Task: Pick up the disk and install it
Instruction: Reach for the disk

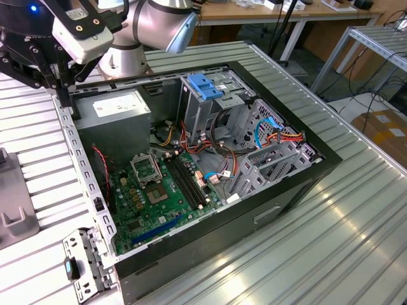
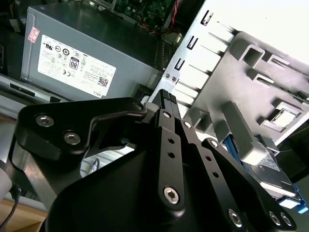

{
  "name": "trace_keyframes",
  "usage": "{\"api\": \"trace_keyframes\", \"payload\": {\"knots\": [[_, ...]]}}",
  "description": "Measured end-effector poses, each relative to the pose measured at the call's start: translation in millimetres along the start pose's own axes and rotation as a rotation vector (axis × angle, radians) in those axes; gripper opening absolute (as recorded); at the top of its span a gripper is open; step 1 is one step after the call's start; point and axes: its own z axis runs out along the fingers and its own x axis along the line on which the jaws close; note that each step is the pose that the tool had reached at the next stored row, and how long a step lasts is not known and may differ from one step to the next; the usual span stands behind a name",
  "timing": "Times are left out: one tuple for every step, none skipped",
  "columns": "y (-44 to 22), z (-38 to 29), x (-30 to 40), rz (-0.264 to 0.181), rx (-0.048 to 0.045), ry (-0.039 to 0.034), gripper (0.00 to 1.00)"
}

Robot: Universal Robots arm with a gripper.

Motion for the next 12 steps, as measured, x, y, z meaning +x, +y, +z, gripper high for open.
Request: {"api": "trace_keyframes", "payload": {"knots": [[0.0, 0.0, 0.1, 0.000, 0.0000, 0.0000, 0.10], [0.0, 0.0, 0.3, 0.000, 0.0000, 0.0000, 0.10], [-0.1, 0.0, 0.6, 0.000, 0.0000, 0.0000, 0.10], [-0.1, 0.0, 0.7, 0.000, 0.0000, 0.0000, 0.10], [-0.1, 0.0, 0.8, 0.000, 0.0000, 0.0000, 0.10], [-0.1, 0.0, 1.0, 0.000, 0.0000, 0.0000, 0.10], [-0.1, 0.0, 1.1, 0.000, 0.0000, 0.0000, 0.10], [-0.1, 0.0, 1.3, 0.000, 0.0000, 0.0000, 0.10], [-0.1, 0.0, 1.5, 0.000, 0.0000, 0.0000, 0.10], [-0.1, 0.0, 1.6, 0.000, 0.0000, 0.0000, 0.10], [-0.1, 0.0, 1.7, 0.000, 0.0000, 0.0000, 0.10], [-0.2, 0.0, 1.9, 0.000, 0.0000, 0.0000, 0.10]]}}
